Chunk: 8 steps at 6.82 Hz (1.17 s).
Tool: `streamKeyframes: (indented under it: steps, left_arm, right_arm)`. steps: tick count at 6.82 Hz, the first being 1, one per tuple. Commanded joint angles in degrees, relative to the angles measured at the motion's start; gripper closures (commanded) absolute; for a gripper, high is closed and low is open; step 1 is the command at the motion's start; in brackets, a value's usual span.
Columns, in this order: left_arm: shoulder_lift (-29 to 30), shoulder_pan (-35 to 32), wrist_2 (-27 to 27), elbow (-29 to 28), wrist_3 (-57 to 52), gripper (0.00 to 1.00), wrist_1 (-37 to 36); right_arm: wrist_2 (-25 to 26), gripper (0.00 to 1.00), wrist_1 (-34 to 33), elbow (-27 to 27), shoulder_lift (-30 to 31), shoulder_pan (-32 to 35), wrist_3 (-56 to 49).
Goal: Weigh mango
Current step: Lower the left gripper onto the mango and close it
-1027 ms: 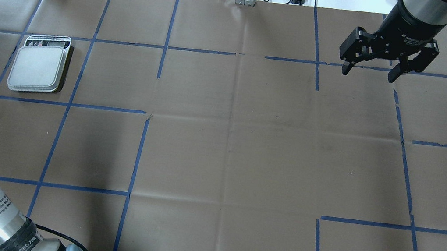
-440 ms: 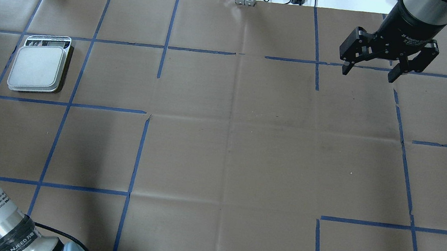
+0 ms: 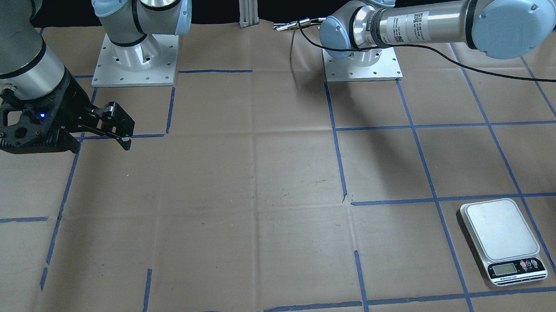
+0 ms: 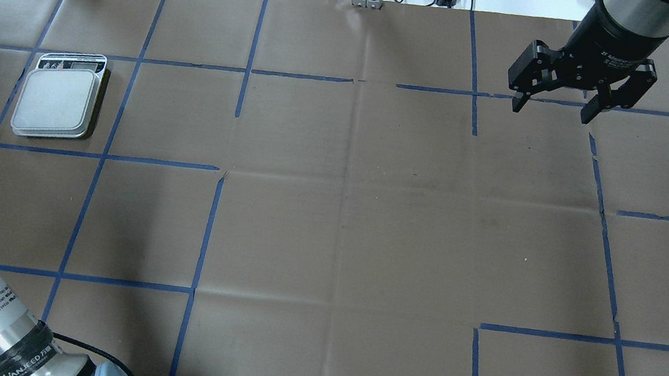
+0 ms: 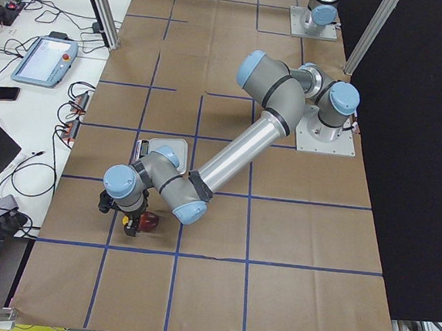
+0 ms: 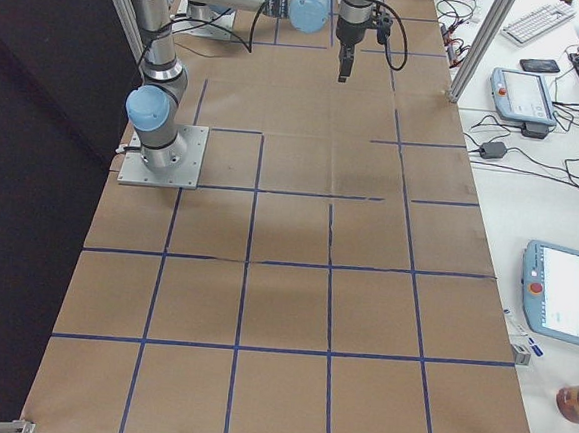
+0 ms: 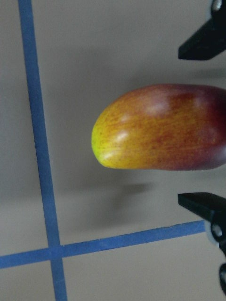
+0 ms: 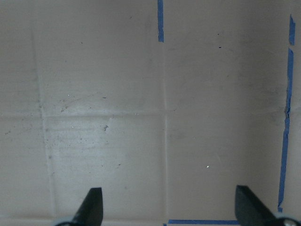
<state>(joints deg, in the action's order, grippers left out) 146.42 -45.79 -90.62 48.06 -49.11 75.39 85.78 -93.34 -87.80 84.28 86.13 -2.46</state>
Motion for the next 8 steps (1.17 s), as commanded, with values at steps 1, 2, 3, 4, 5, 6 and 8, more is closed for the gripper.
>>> streamKeyframes:
  steps: [1,2,3,4,5,6,8]
  left_arm:
    - [1.1,0.0,-0.2,0.2,0.5,0.01,0.1]
    - [1.2,0.0,-0.4,0.2,1.6,0.05,0.2]
    - [1.1,0.0,-1.7,-0.1,1.6,0.28,0.2]
    - [1.0,-0.1,-5.9,-0.3,1.7,0.50,0.2]
    - [1.0,-0.1,-6.2,-0.5,1.7,0.60,0.9]
    - [0.6,-0.2,-6.3,-0.6,1.7,0.70,1.1]
    - [-3.4,-0.4,-6.2,-1.6,1.7,0.72,4.3]
  right_arm:
    - [0.0,0.00,0.0,0.0,0.0,0.0,0.0]
    - [0.0,0.00,0.0,0.0,0.0,0.0,0.0]
    - [0.0,0.00,0.0,0.0,0.0,0.0,0.0]
    - [0.0,0.00,0.0,0.0,0.0,0.0,0.0]
    - [0.0,0.00,0.0,0.0,0.0,0.0,0.0]
    - [0.0,0.00,0.0,0.0,0.0,0.0,0.0]
    - [0.0,0.00,0.0,0.0,0.0,0.0,0.0]
